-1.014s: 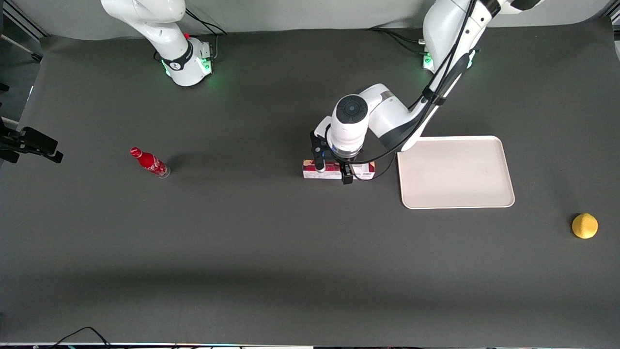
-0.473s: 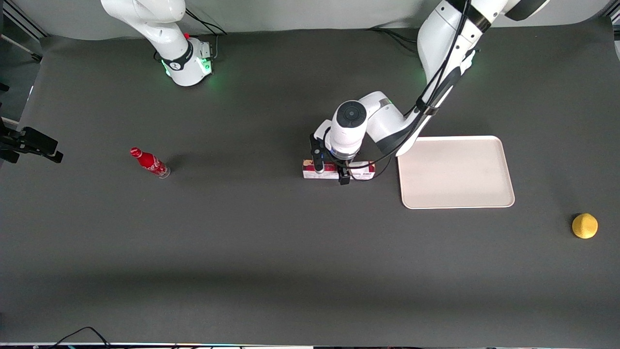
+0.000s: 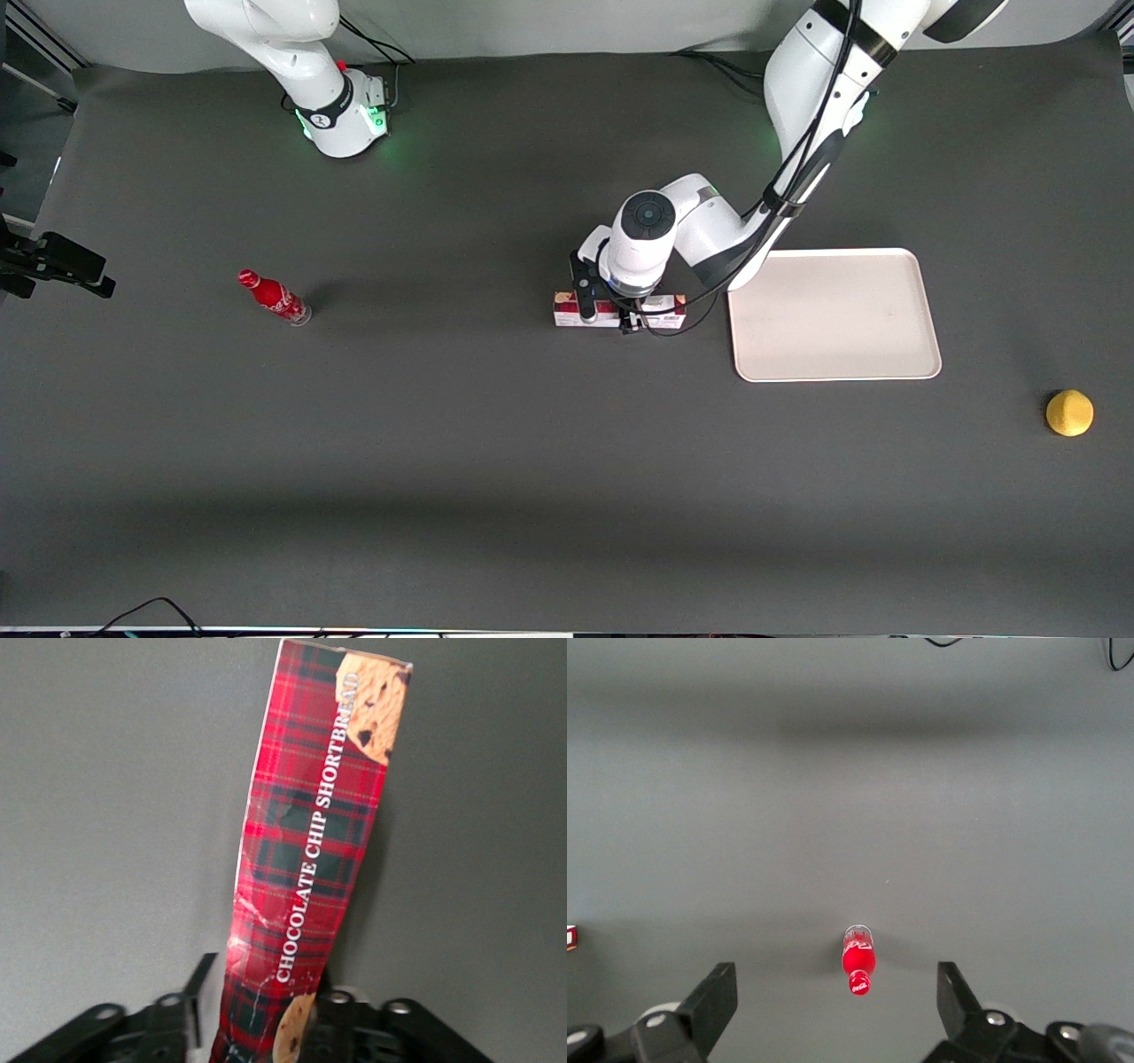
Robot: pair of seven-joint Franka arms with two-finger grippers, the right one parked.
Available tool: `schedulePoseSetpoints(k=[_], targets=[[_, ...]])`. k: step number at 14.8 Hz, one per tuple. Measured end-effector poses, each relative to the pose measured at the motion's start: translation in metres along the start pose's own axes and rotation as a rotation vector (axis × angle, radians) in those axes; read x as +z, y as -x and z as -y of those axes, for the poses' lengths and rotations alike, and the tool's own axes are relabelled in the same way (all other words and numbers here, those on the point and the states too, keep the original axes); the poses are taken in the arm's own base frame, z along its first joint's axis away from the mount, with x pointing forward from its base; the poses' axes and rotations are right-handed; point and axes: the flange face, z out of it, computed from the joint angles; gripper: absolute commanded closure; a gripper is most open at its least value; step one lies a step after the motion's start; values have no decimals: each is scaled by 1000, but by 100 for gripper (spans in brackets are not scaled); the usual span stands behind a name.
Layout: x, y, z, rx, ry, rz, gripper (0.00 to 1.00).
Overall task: Place red cookie box on tray
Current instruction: 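Close the left gripper on the end of the cookie box, then lift the cookie box and carry it toward the white tray's edge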
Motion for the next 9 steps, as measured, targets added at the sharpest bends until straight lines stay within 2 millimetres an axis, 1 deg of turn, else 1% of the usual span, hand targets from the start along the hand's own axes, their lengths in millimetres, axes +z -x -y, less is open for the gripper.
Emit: schedulePoseSetpoints(k=[4,6,7,9], targets=[[-1,0,1,-31,-1,0,100],[-5,-1,3,-46,-9,-6,100],[-11,-1,7,-53,-19,-12,100],[-35,3,21,-87,-55,-25,100]])
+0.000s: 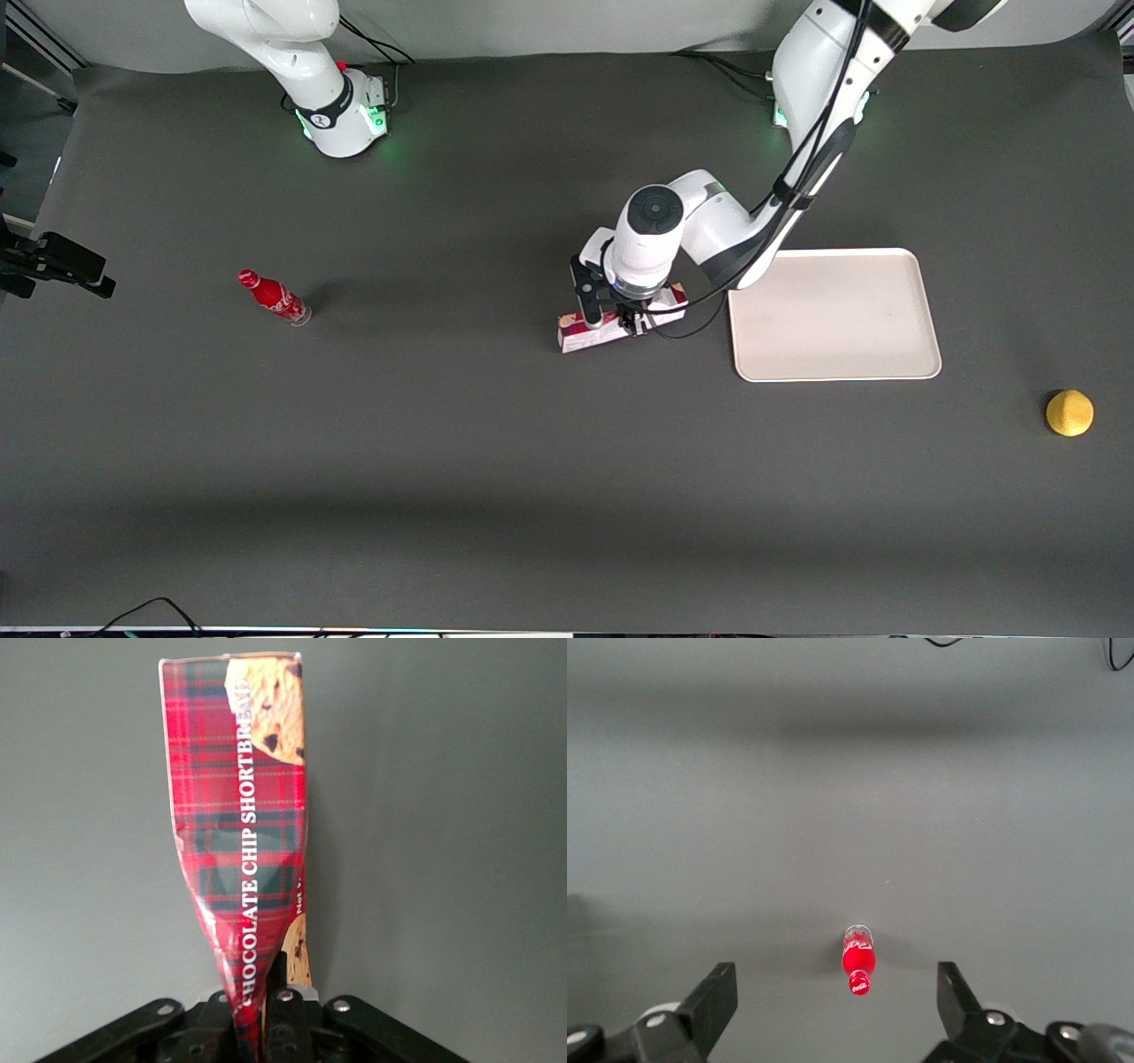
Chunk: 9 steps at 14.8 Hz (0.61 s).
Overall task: Place red cookie box on tray
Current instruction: 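Lift the cookie box and carry it toward the white tray's edge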
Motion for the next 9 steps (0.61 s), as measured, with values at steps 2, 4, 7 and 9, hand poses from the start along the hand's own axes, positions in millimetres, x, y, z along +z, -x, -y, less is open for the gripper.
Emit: schedulePoseSetpoints(k=[2,4,7,9], targets=[[-37,9,25,-67,-24,4,100],[-83,26,52,-167,-25,12,100],[-152,65,90,-348,-10,23,100],[-197,100,121,-473,-18,43,100]])
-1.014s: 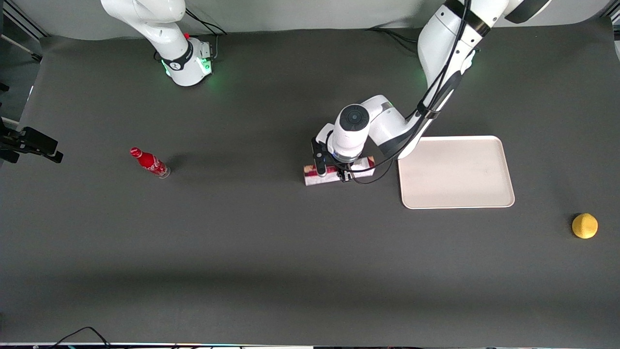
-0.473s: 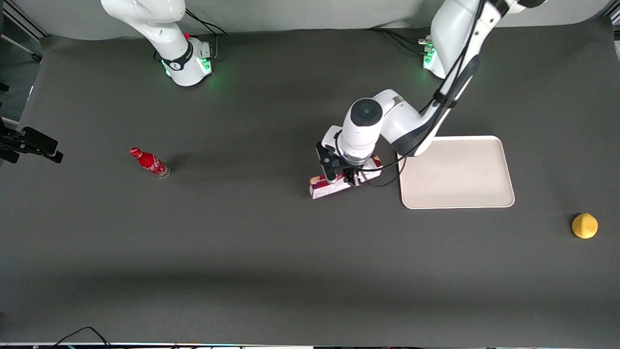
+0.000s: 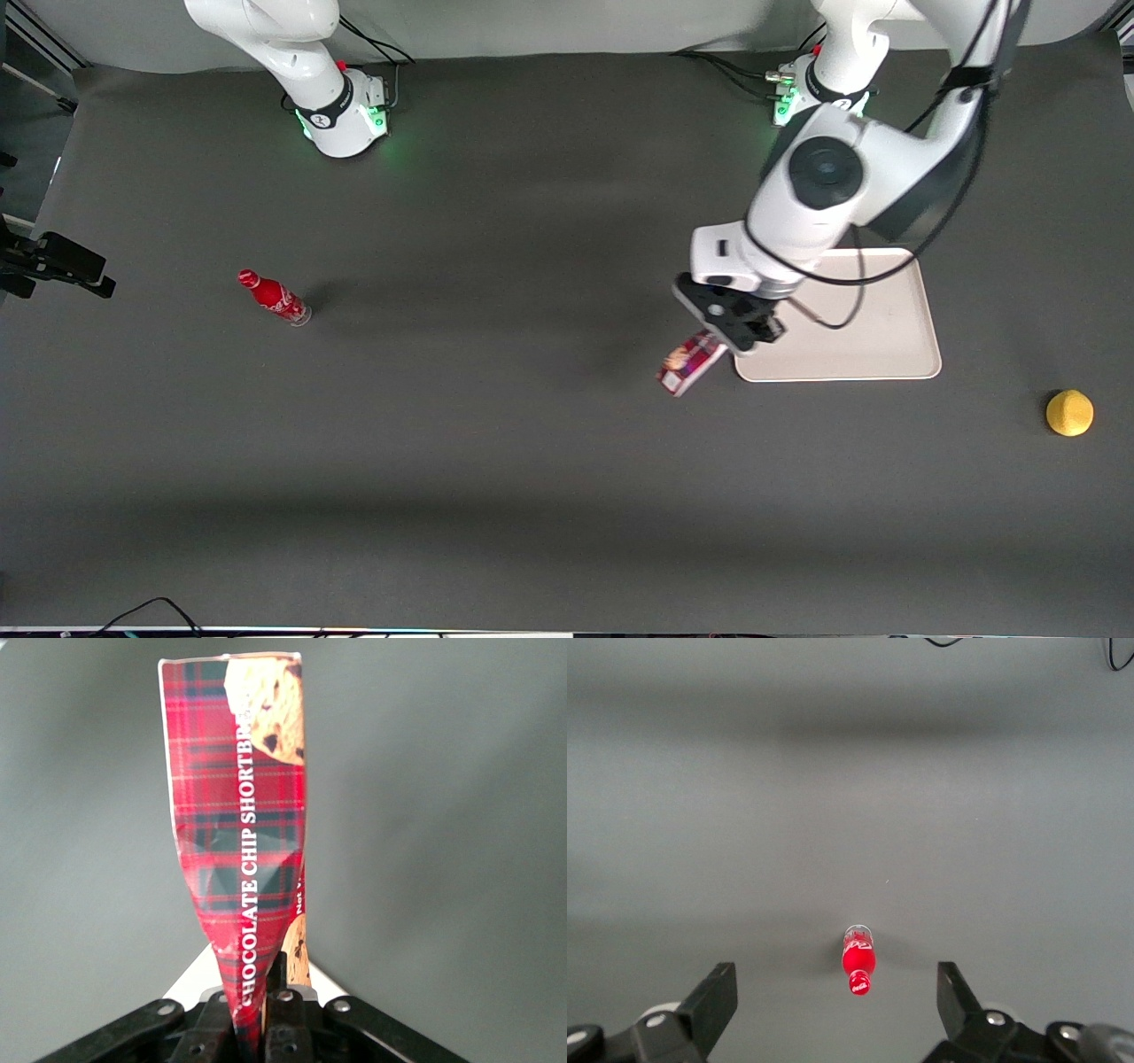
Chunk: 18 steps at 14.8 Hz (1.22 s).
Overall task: Place red cookie box on tray
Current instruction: 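Lift the cookie box and carry it toward the white tray's edge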
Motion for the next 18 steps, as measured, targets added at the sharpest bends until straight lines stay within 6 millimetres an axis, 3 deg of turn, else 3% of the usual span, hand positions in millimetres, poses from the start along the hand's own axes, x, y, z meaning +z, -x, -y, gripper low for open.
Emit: schedulePoseSetpoints(k=[4,7,10,13,15,18], targets=[[-56,53,104,-241,0,39,100],[-58,109,167,-456,-13,84,100],[-32,168,211,-575,-5,143,100],[10,227,239,-667,2,180,100],[46,264,246,-691,-2,176,100],[100,304,235,-717,-12,134,100]])
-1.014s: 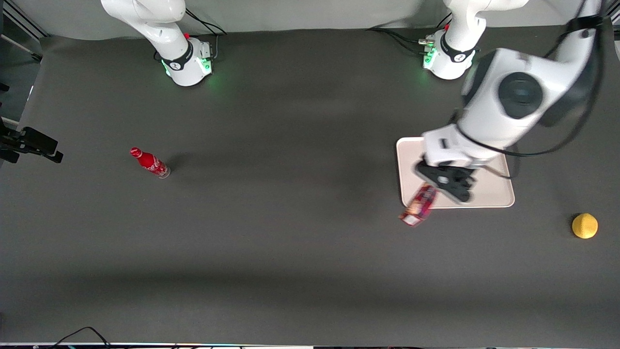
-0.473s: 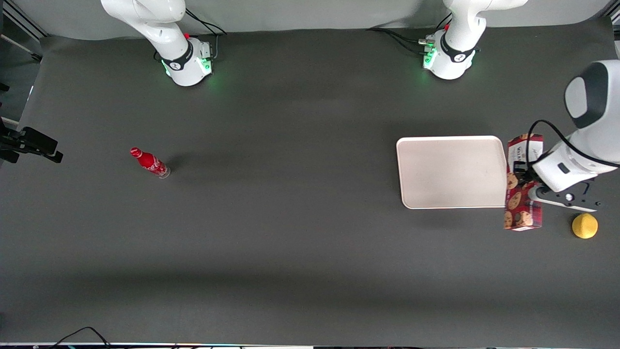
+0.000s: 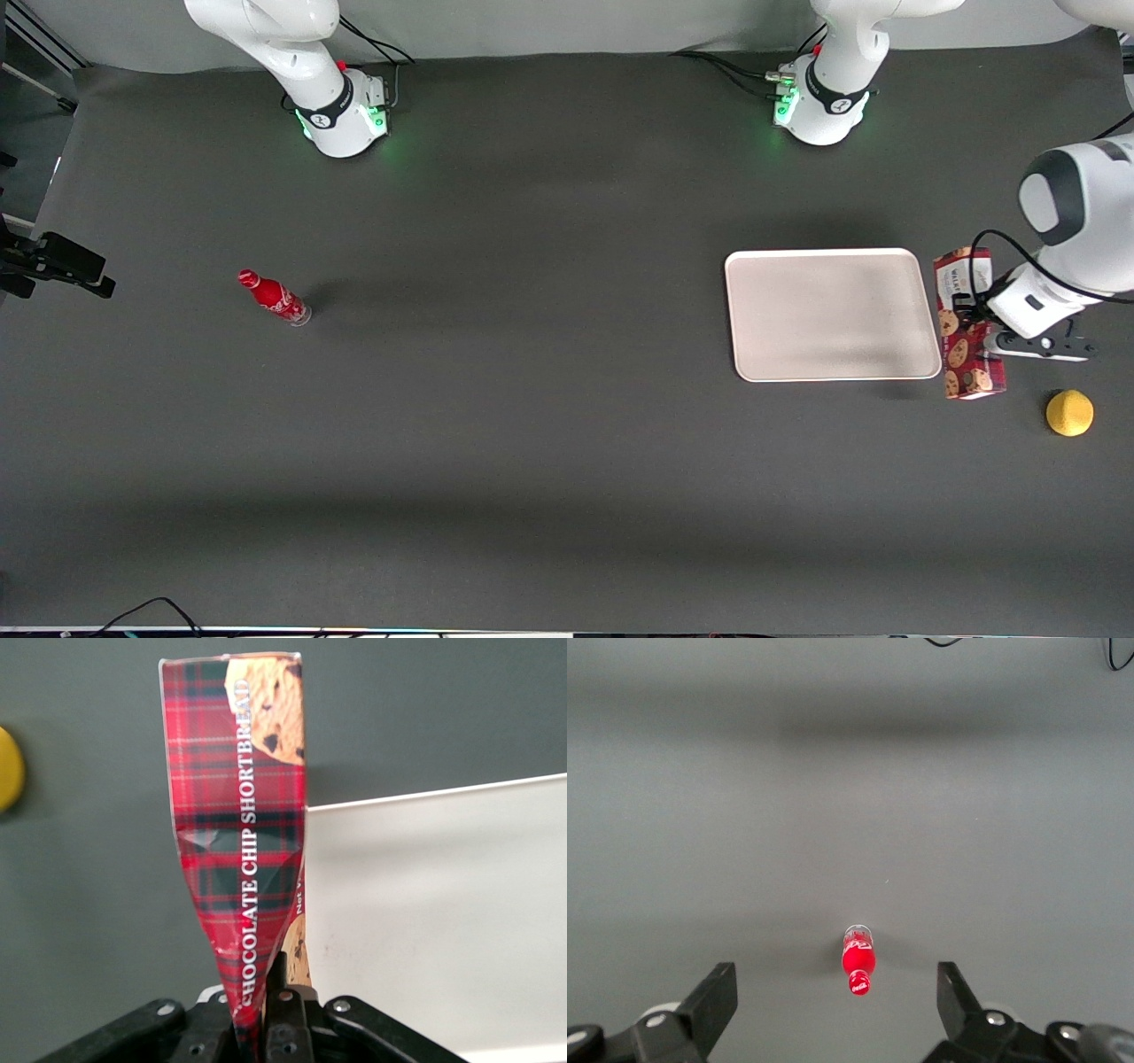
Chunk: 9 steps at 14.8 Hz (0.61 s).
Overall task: Place red cookie box on tray
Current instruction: 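Lift the cookie box and carry it toward the white tray's edge, then lower the held box onto the tray beside its rim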
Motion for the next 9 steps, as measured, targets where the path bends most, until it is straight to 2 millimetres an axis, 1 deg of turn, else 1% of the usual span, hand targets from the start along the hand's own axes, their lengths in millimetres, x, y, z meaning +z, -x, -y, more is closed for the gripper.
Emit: schedulePoseSetpoints(k=[2,5,7,9], targets=[[29,16,-6,-25,22,-21,100],[62,38,-14,-39,22,-55,100],[77,51,-17,-48,25,-60,100],[88,60,-20,-55,22,-71,100]])
